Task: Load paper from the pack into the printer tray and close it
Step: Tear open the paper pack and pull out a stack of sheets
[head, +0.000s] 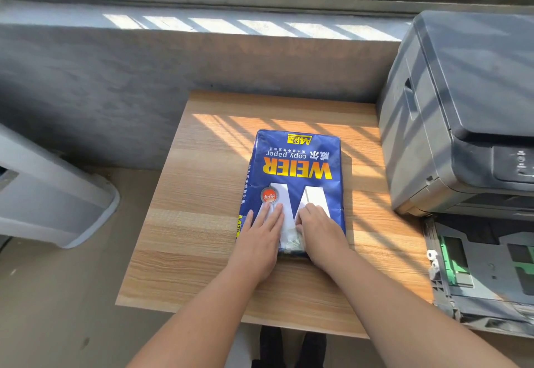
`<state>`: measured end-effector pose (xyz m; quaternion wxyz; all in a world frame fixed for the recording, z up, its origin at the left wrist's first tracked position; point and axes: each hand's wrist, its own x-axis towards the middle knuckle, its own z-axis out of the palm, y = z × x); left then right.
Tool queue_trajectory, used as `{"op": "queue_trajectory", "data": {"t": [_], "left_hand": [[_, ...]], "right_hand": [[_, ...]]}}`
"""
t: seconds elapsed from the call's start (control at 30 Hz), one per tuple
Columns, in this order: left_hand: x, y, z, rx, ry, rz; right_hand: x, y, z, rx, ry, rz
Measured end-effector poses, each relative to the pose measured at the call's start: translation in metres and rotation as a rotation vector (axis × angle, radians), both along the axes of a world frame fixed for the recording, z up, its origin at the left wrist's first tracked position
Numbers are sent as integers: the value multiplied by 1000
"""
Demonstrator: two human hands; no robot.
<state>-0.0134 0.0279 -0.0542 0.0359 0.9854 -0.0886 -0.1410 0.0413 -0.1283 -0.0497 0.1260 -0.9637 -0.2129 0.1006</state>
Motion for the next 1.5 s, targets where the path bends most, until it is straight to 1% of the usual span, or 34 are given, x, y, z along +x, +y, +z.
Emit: {"op": "queue_trajectory", "data": {"t": [0.07, 0.13, 0.23, 0.37, 0.47, 0.57, 0.6, 0.63, 0.67, 0.73, 0.8, 0.83, 0.87, 0.97, 1.07, 1.17, 1.27, 1.5], "left_hand": [[2, 1, 1, 3, 14, -14], [3, 2, 1, -12, 25, -11], [4, 3, 2, -27, 44, -13], [5, 3, 4, -42, 54, -19], [5, 3, 3, -57, 57, -4], [6, 1, 3, -58, 52, 0], [6, 1, 3, -64, 50, 3], [5, 1, 3, -72, 48, 8], [3, 1, 3, -79, 44, 10], [1, 1, 3, -85, 38, 14], [-1, 2, 2, -89, 37, 14], [-1, 2, 2, -88, 36, 11], [-2, 3, 2, -88, 33, 8], [-4, 4, 1, -94, 29, 8], [-6, 5, 0, -103, 19, 10], [-6, 5, 1, -117, 16, 15], [-8, 5, 1, -120, 14, 16], [-8, 4, -1, -134, 4, 29]], "right_hand": [[-6, -5, 3, -32, -54, 58], [-19, -10, 9, -22, -108, 99], [-55, -20, 17, 42, -119, 200], [-110, -34, 12, 58, -114, 341], [-134, -38, -6, 19, -76, 354], [-150, -39, -13, 2, 23, 331], [-155, -39, -14, 27, 71, 317], [-157, -39, -12, 102, 120, 256], [-157, -37, -6, 230, 219, 117], [-147, -32, 15, 536, 480, -324], [-131, -28, 26, 762, 561, -784], [-124, -27, 25, 821, 579, -942], [-118, -27, 23, 865, 604, -1039], [-111, -25, 15, 924, 640, -1139], [-106, -25, 16, 943, 574, -1206], [-103, -27, 16, 927, 508, -1209], [-104, -29, 19, 819, 432, -1181], [-106, -27, 28, 544, 290, -999]]}}
